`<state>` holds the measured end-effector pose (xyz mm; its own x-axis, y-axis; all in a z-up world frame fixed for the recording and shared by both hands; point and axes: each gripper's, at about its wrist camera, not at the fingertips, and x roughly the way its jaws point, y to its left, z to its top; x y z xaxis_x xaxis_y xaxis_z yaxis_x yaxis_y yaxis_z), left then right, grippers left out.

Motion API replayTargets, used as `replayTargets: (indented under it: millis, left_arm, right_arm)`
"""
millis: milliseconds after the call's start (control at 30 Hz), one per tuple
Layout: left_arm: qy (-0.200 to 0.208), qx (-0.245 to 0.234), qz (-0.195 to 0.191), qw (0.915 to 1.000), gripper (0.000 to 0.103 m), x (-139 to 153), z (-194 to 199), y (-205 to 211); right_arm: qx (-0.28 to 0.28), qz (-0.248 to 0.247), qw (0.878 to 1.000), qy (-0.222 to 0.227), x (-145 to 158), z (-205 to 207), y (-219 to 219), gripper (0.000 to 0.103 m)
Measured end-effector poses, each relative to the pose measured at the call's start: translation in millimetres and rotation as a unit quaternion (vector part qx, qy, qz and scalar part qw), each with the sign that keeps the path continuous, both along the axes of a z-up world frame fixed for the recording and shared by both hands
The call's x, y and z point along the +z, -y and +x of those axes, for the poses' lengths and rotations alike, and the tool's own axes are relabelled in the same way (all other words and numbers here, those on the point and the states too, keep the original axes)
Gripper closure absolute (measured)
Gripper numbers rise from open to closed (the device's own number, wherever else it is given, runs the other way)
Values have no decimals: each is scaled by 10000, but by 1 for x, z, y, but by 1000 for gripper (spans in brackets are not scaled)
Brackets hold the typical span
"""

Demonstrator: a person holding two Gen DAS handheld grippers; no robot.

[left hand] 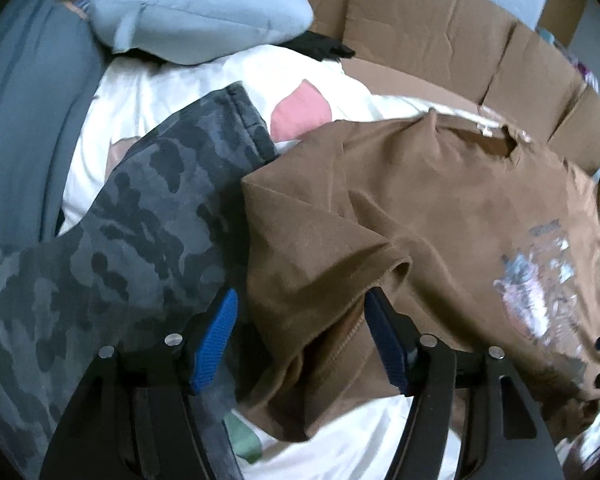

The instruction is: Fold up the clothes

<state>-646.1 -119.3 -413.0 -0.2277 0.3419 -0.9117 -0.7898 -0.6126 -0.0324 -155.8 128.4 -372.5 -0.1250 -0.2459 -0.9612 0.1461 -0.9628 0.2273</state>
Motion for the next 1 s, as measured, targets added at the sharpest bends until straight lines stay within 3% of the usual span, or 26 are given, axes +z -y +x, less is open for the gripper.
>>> replayTargets:
  millis: [67, 200, 600, 833, 1000]
  left_arm:
    - [-9, -70, -116, 9999, 78, -5, -1, -4]
    - [26, -7, -25, 10000, 92, -1, -7, 1]
    - [94, 547, 870, 9947, 96, 45, -33, 39]
    - [397, 1202, 1420, 9817, 96, 57, -65, 73]
    - [582, 1546, 1575, 9736, 96, 51, -85, 94]
  right_arm:
    - [-47, -93, 9999, 30, -1, -2, 2, 31]
    - [-79, -229, 9997, 74, -3, -10, 6, 31]
    - [150, -346, 9992, 148, -16, -42, 33, 31]
    - [243, -267, 9992, 180, -24, -53, 40, 31]
    - [198, -141, 9992, 322, -38, -58, 34, 31]
